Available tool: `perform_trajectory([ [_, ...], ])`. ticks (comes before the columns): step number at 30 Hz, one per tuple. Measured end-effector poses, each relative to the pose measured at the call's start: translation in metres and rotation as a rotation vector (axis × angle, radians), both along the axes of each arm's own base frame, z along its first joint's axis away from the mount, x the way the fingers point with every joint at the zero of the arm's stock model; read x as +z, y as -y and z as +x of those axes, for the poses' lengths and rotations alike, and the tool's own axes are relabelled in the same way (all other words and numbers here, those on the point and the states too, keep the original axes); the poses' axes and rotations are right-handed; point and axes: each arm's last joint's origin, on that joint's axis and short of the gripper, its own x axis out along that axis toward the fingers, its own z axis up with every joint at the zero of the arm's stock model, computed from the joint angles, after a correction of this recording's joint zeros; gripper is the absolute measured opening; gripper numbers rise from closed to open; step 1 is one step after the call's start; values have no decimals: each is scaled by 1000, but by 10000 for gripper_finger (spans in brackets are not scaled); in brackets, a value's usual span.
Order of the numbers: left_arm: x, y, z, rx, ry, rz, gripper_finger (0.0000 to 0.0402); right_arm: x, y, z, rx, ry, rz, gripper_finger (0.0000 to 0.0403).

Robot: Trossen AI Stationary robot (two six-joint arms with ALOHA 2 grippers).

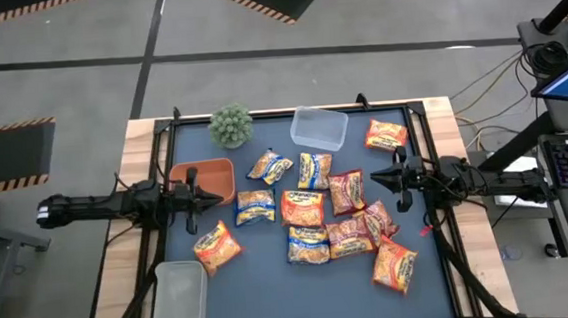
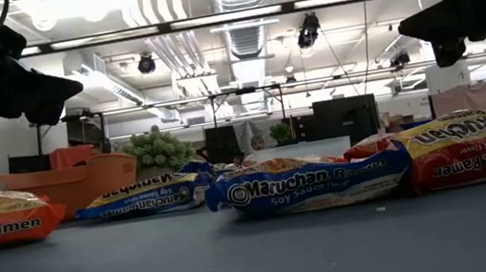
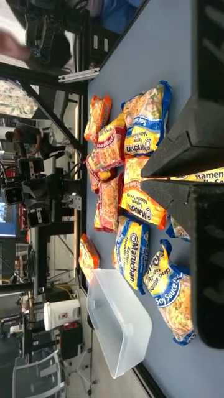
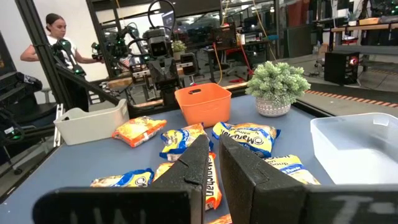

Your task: Sort Maruchan noodles

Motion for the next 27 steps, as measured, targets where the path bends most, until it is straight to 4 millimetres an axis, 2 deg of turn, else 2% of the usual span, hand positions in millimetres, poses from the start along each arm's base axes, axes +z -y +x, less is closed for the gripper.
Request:
perform_trajectory([
  [27, 2, 0, 0, 5, 22, 0, 0, 0, 0, 0, 0, 0, 0, 29],
])
